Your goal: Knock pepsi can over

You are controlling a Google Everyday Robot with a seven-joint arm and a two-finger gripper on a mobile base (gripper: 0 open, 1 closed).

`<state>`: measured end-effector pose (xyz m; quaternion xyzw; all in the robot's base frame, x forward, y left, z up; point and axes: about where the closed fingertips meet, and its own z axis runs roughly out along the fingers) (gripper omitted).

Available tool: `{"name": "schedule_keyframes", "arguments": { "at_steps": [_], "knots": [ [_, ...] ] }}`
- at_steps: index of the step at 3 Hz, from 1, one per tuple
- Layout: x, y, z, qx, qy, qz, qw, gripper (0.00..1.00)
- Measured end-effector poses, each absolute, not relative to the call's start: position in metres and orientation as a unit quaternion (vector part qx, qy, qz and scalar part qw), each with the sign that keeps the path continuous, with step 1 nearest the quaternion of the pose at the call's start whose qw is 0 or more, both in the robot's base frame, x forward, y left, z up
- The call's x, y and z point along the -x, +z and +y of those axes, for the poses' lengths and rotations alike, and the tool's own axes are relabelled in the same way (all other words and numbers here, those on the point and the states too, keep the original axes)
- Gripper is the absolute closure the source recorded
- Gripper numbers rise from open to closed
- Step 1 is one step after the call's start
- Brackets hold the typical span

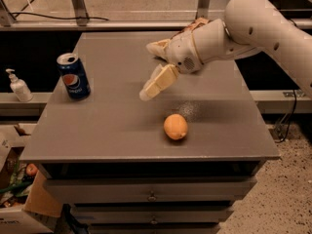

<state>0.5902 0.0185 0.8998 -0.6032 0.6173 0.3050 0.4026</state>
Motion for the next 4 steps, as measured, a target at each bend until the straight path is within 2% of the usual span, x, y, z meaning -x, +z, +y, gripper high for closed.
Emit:
{"name": "schedule_keyframes", "arguments": {
  "at_steps": [2, 4],
  "knots": [
    [-0.556, 0.91, 0.08, 0.636, 0.357, 0.565, 0.385, 0.0],
    [-0.555, 0.905, 0.088, 0.618, 0.379, 0.559, 0.403, 0.0]
  ]
}}
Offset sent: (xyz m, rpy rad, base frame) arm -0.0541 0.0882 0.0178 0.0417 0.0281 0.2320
